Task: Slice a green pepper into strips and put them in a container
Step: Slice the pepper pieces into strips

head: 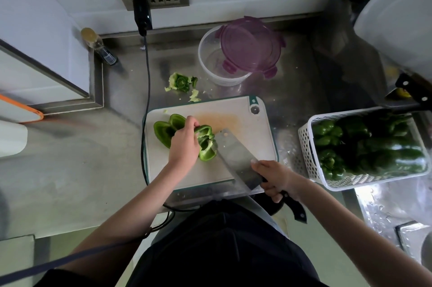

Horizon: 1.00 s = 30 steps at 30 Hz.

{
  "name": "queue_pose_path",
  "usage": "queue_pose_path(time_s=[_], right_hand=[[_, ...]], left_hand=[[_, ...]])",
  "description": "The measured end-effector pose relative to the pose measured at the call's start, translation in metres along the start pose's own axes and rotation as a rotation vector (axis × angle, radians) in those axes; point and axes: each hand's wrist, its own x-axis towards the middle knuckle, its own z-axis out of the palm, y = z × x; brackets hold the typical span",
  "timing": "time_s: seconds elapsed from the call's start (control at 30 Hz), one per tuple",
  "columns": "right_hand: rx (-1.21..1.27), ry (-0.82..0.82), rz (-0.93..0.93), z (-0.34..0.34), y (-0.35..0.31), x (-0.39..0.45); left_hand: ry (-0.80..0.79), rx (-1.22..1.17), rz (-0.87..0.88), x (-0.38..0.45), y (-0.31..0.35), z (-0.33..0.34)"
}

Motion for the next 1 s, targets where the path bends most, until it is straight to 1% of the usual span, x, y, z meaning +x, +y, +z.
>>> queue_pose_path(time_s=[0.1,0.17,0.33,0.5,0.57,0.67,0.73,0.8,0.93,1.0], right_hand=[[-0.230,0.081,-0.095,-0.007,-0.005,-0.003],[-0.266,0.086,-0.110,-0.009,-0.008,-0.003],[-0.137,0.021,-0.046,-0.003,-0.004,-0.002],[0.023,-0.035,-0.005,0.007,0.008,0.002],[0.032,-0.082,0.006,0.013,0.009,0.003],[-0.009,-0.074,-0.044,0.025,0.013,0.006],[-0.026,-0.036,-0.072,0.025,0.013,0.004],[-0.044,0.037,-0.100,0.017,0.015,0.000],[-0.121,0.292,-0.196,-0.015,0.019,-0.007],[-0.157,0.419,-0.227,-0.019,0.015,0.001]], left_hand=[[0.011,0.040,0.036,-0.004,-0.001,0.002],[0.019,0.063,0.040,-0.007,0.000,0.003],[0.057,0.035,0.003,-0.008,0.002,0.004],[0.055,0.052,0.009,-0.007,0.006,0.005],[0.054,0.047,0.001,-0.009,0.003,0.006],[0.063,0.021,-0.010,-0.013,-0.004,0.004],[0.057,0.017,-0.001,-0.013,-0.006,0.002],[0.057,0.003,0.004,-0.012,-0.007,0.001],[0.074,-0.080,-0.003,-0.015,-0.012,-0.001],[0.097,-0.108,-0.010,-0.016,-0.013,-0.002]])
